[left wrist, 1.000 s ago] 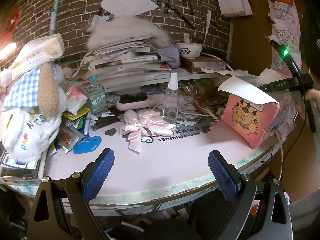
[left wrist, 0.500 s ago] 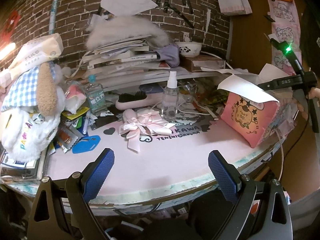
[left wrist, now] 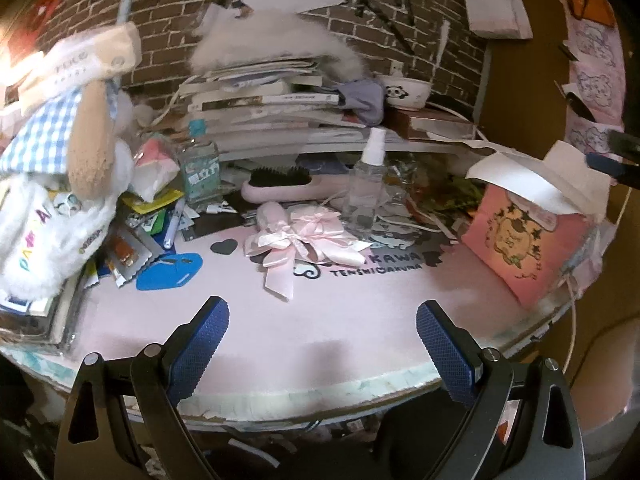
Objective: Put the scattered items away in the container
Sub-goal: 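Open the right gripper in the box and withdraw it over the desk, then move the left gripper down to the pink ribbon bow item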
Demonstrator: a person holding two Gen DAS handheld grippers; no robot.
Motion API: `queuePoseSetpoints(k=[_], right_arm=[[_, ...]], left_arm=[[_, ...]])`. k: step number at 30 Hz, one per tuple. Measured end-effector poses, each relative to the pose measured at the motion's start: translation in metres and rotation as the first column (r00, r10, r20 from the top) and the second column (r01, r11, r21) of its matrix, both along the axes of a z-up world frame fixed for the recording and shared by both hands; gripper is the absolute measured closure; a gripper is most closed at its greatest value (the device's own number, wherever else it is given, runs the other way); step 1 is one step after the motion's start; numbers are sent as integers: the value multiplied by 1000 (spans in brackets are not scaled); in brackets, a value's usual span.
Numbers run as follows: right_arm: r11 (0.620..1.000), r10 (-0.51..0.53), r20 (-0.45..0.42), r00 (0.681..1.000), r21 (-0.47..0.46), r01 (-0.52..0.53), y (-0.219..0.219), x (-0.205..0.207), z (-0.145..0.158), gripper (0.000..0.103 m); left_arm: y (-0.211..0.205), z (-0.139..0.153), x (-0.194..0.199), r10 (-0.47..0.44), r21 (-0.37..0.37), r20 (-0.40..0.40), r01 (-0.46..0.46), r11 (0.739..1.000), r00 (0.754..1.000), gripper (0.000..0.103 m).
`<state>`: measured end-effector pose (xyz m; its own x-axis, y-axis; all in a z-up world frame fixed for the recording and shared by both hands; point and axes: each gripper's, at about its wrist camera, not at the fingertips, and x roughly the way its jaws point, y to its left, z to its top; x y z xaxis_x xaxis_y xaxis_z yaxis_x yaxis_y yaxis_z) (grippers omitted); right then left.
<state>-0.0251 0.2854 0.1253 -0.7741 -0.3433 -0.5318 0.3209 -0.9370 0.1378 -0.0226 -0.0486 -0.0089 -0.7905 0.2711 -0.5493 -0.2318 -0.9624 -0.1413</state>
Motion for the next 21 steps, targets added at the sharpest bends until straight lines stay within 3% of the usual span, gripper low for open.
queuePoseSetpoints(k=[6, 10, 13, 18, 21], right_arm=[[970, 243, -99, 965, 34, -241, -59, 47, -9, 5], [933, 359, -76, 930, 59, -356, -94, 66, -32, 5], [918, 395, -49, 917, 54, -392, -108, 70, -51, 5], [928, 373, -15, 928, 10, -373, -112, 67, -78, 5], [934, 358, 11, 934, -9, -358, -109, 62, -91, 5]], left_arm=[[1, -12, -18, 24, 3, 20, -24, 1000, 1000, 10], [5, -18, -33, 16, 13, 38, -16, 1000, 999, 13], [10, -20, -44, 5, 18, 52, -6, 1000, 999, 17], [16, -20, -70, 9, 25, 70, -10, 1000, 998, 18], [23, -20, -85, -2, 17, 85, 1, 1000, 996, 31]])
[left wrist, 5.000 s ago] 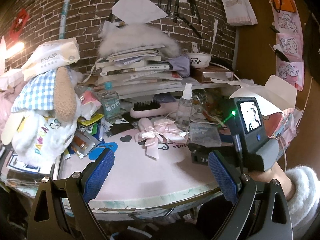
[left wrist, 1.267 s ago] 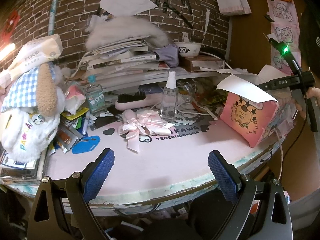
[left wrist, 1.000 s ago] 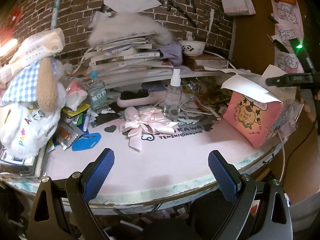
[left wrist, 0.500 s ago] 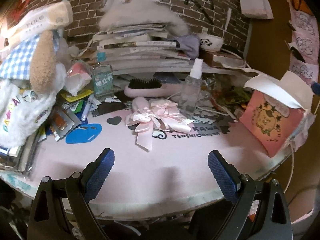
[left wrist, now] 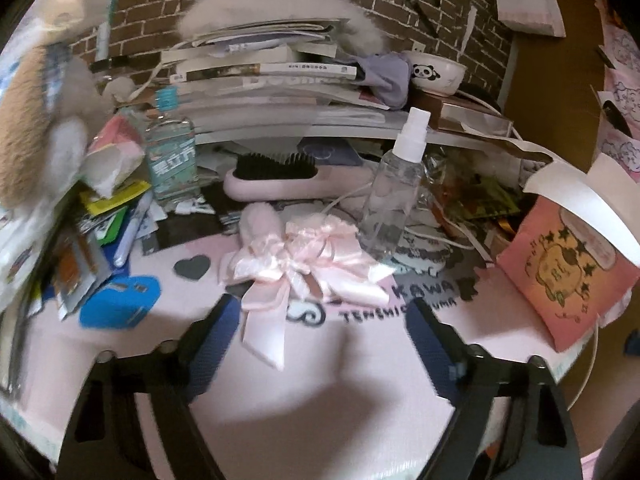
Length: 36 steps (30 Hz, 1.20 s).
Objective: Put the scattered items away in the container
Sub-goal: 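Move the left gripper down to the pink ribbon bow item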
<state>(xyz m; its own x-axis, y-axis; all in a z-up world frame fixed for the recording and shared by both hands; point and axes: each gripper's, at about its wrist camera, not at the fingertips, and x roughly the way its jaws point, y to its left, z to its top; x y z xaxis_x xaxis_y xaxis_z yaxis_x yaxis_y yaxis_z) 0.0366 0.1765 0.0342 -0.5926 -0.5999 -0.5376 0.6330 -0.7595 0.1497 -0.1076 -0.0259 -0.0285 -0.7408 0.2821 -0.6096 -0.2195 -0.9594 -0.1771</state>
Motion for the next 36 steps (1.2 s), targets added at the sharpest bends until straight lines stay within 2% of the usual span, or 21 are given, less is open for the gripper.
queuePoseSetpoints(k=[4, 11, 15, 22, 31, 34, 36], right_arm=[[1000, -6, 41, 999, -8, 7, 7, -7, -11, 5], [1000, -7, 55, 998, -18, 8, 15, -10, -15, 5], [1000, -6, 63, 998, -26, 8, 17, -12, -16, 5], [999, -6, 76, 997, -34, 8, 18, -14, -17, 5], [999, -12, 81, 997, -41, 15, 22, -17, -17, 5], [999, -8, 85, 996, -45, 12, 21, -17, -17, 5], [999, -7, 85, 996, -45, 11, 20, -17, -17, 5]], left_arm=[[11, -5, -24, 0, -41, 37, 2, 999, 999, 31], [15, -8, -53, 15, -32, 85, -13, 999, 996, 31], [16, -3, -58, 15, -27, 80, -13, 1000, 997, 30], [23, -3, -79, 24, -89, 105, -15, 996, 994, 30], [29, -11, -82, 11, -148, 132, 9, 989, 991, 30], [31, -11, -81, 13, -163, 129, 9, 987, 992, 32], [32, -12, -80, 14, -179, 127, 10, 984, 992, 41]])
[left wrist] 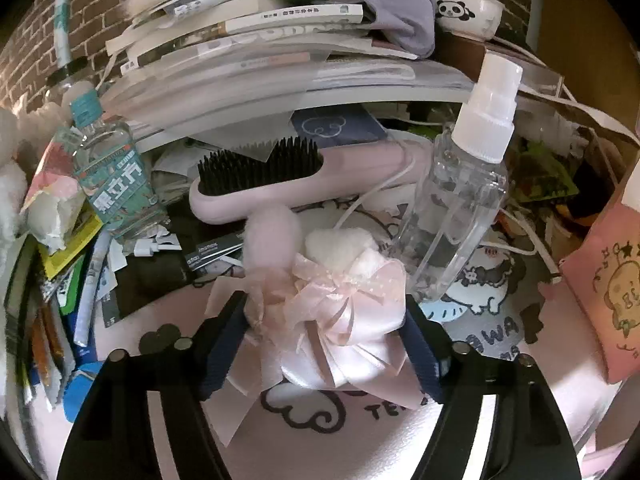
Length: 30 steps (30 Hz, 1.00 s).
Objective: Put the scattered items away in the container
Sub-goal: 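Move the left gripper down to the pink ribbon bow item, then grasp the pink ribbon bow item with the left gripper, then lift the pink bow with the left gripper toward the white box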
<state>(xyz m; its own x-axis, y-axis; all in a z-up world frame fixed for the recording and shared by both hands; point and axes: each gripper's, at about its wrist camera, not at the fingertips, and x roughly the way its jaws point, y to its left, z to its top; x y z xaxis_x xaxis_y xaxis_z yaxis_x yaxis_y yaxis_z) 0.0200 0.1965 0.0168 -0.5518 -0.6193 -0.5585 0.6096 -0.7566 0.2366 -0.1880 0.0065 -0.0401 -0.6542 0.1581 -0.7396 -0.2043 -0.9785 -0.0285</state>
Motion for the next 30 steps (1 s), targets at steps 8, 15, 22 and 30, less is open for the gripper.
queuePoseSetpoints(k=[8, 15, 22, 30], right_arm=[[1000, -4, 10, 1000, -3, 4, -1, -3, -1, 5], [1000, -8, 9, 1000, -12, 8, 0, -5, -2, 5], [1000, -25, -6, 1000, -7, 25, -2, -15, -6, 5], [1000, -15, -18, 1000, -1, 15, -15, -26, -11, 5]], left_arm=[[6, 1, 6, -26, -35, -11, 25, 999, 1000, 54], [5, 8, 15, -33, -34, -23, 32, 999, 999, 67], [0, 21, 27, -38, -18, -54, 38, 999, 998, 68], [-8, 46, 49, -46, -5, -113, 46, 999, 992, 68]])
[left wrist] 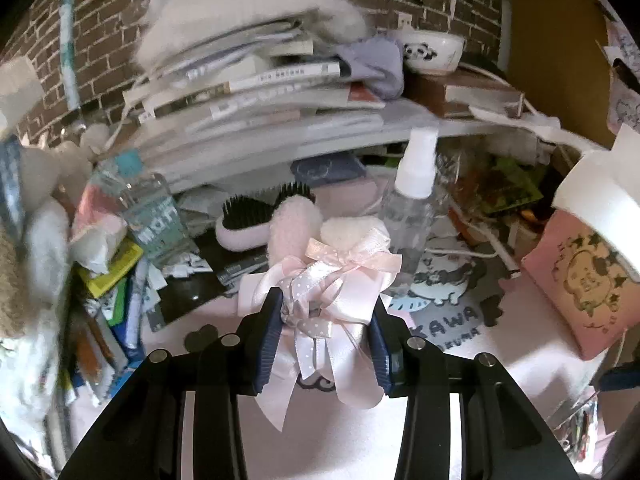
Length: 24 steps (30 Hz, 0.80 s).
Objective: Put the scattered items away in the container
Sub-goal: 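Lift the pink bow with the left gripper toward the white box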
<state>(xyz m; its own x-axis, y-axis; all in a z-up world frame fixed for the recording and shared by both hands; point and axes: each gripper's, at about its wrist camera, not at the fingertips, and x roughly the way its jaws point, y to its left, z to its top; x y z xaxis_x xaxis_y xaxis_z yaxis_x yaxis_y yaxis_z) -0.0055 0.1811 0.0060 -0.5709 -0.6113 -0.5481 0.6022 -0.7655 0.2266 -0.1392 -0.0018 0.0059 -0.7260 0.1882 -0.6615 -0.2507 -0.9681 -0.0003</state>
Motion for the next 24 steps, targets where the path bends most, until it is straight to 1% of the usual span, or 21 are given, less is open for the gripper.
queuePoseSetpoints(k=[5, 14, 20, 24], right_arm=[[1000, -5, 12, 1000, 4, 5, -5, -7, -3, 5], [999, -50, 42, 998, 17, 49, -7, -18, -10, 5], [998, -67, 56, 996, 17, 66, -6, -24, -13, 5], [996, -83, 68, 994, 27, 82, -5, -25, -15, 5]], left_arm=[[0, 21, 14, -4, -13, -51, 3, 1000, 999, 68], [10, 57, 38, -38, -21, -124, 36, 999, 991, 68], [25, 79, 50, -86, -22, -154, 83, 996, 984, 68], [42, 95, 57, -154, 5, -163, 157, 988, 974, 68]])
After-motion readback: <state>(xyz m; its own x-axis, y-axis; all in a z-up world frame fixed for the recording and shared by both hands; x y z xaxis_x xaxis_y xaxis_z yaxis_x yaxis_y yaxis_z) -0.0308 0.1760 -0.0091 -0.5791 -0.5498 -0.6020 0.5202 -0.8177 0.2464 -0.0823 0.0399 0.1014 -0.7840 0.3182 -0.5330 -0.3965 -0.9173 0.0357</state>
